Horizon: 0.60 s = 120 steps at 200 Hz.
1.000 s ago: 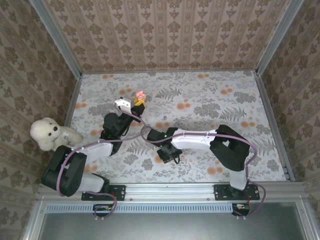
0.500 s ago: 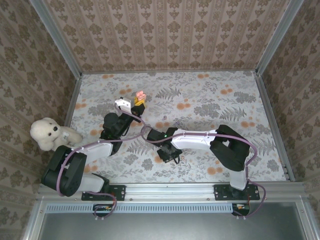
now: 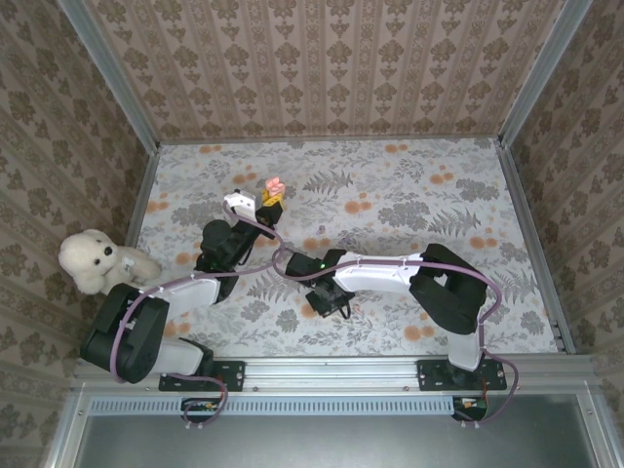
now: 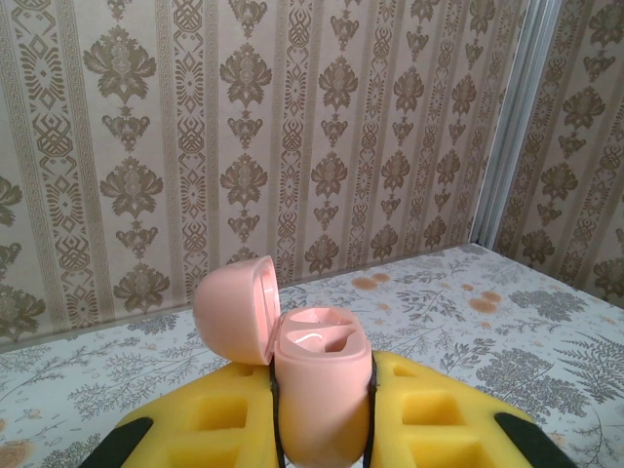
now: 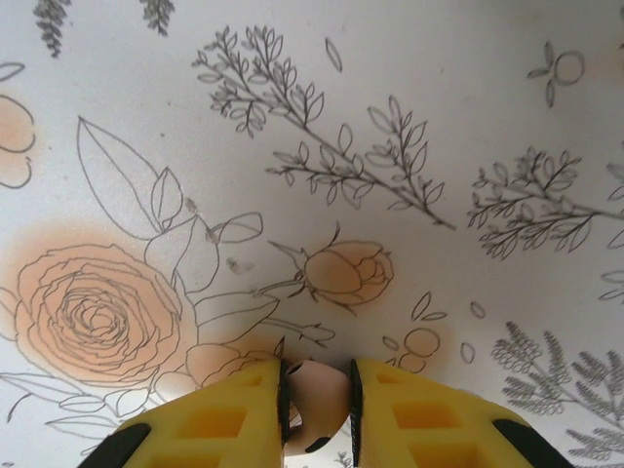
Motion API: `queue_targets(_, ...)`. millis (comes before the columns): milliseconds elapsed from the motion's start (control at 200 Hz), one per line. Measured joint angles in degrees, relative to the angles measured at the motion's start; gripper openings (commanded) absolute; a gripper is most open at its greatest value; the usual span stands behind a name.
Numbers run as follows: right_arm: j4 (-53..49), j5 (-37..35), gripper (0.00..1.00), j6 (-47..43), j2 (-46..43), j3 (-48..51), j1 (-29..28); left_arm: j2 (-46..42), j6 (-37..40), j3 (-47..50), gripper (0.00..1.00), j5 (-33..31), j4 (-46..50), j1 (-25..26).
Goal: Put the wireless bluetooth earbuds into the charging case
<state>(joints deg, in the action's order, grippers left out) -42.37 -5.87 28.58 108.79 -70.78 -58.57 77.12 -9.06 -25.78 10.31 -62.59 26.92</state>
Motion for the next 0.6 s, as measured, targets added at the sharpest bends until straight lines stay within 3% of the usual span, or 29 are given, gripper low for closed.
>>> queue_targets(245, 0.6, -3.2, 0.24, -1.8, -2.2, 0.7, 0.1, 0.0, 0.0, 0.0, 0.00, 0.4, 0.0, 0.0)
queue_targets(600, 1.0, -7.8, 0.24, -3.0, -12.5, 1.5, 3.3, -1.0, 0.0, 0.0, 0.00, 1.5, 0.4, 0.0)
